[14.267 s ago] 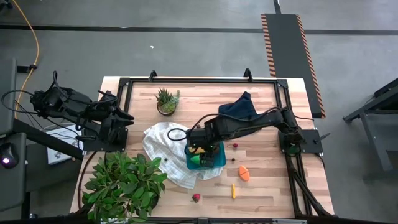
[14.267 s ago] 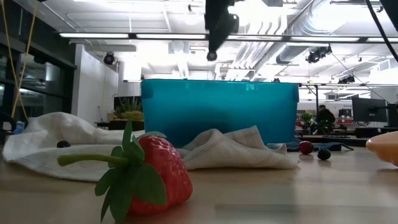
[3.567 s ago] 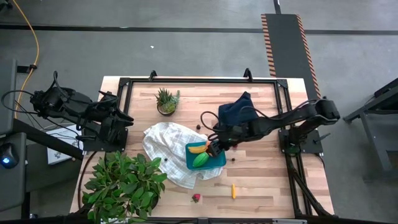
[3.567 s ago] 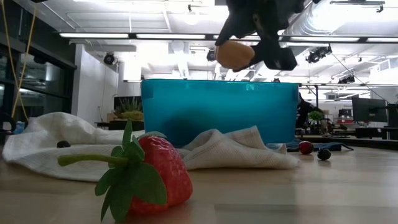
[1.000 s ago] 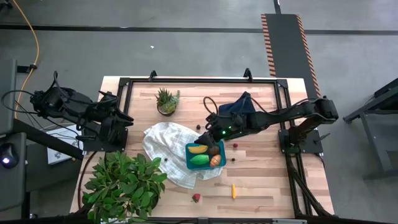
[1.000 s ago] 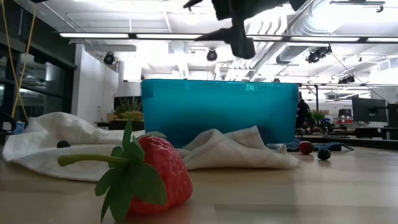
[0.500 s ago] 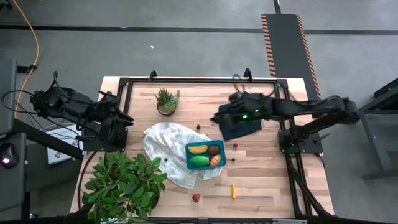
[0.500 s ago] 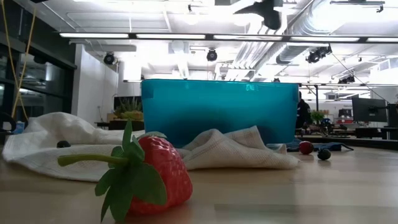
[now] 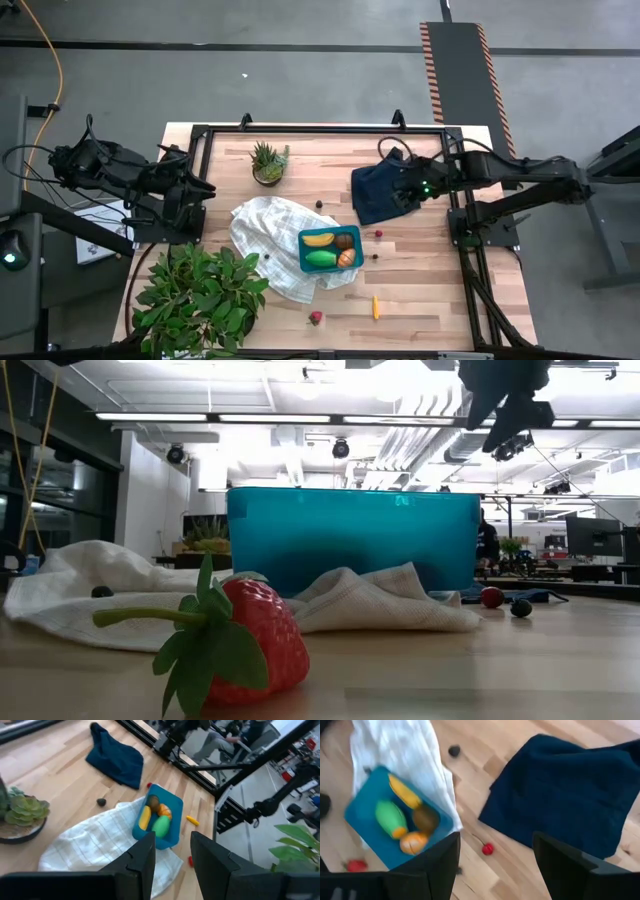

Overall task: Pick and placing Produce into tupperware
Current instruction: Put the red cherry into the blue bin

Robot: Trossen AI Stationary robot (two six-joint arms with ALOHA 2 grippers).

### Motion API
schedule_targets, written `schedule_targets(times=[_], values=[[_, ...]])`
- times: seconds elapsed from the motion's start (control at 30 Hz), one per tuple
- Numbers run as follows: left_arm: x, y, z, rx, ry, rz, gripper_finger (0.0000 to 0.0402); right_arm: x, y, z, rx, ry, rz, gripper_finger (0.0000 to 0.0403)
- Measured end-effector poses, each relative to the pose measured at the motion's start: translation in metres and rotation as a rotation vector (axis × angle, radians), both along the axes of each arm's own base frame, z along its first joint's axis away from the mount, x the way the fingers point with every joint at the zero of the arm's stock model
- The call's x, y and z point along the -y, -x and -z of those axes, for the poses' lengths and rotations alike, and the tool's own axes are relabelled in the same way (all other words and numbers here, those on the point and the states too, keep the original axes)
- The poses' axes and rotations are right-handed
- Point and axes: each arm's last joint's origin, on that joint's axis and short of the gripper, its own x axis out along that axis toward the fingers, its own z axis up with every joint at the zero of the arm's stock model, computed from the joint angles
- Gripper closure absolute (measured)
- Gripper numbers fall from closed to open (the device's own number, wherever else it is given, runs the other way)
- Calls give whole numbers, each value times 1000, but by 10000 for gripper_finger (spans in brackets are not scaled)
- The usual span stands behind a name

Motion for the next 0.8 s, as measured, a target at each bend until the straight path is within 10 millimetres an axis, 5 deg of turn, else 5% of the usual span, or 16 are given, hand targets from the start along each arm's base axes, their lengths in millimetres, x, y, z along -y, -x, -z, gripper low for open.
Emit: schedule_targets(times=[0.37, 0.8], values=[[-1, 0, 0, 5, -20, -38, 291, 0, -29, 27, -179, 137, -338, 162], [-4, 0, -1, 13, -58, -111, 291, -13, -53, 41, -189, 217, -474, 162]])
